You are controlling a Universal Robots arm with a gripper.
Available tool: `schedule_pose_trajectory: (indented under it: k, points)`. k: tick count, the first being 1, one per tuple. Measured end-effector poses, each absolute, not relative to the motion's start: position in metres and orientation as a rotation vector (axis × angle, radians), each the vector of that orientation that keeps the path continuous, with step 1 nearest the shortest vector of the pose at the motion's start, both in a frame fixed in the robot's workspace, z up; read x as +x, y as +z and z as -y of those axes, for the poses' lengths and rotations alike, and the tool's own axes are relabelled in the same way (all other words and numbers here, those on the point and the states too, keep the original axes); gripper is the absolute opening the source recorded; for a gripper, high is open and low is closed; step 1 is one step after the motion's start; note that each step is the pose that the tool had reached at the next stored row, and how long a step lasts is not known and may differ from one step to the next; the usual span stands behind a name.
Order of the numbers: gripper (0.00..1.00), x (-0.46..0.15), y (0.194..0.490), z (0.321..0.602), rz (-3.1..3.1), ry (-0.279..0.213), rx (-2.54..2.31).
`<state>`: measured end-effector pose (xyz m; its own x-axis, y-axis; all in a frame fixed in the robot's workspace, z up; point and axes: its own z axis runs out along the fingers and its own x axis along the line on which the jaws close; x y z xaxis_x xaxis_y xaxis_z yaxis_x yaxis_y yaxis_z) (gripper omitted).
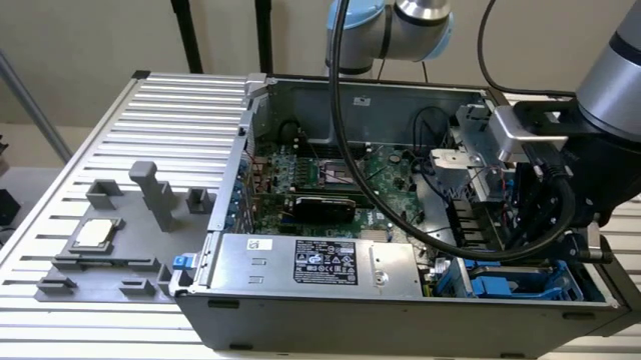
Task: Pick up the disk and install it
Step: 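Insert the second disk wire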
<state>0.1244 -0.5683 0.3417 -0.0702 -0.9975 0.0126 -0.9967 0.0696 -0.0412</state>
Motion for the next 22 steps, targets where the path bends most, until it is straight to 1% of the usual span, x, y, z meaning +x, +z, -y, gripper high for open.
schedule_pose_trajectory:
  k: [9,22]
  points:
    - [0.0,0.1224,0.3461,0.5682,-2.283,-0.061,-2.129]
    - [0.0,0.1224,0.342,0.5653,-2.272,-0.069,-2.132]
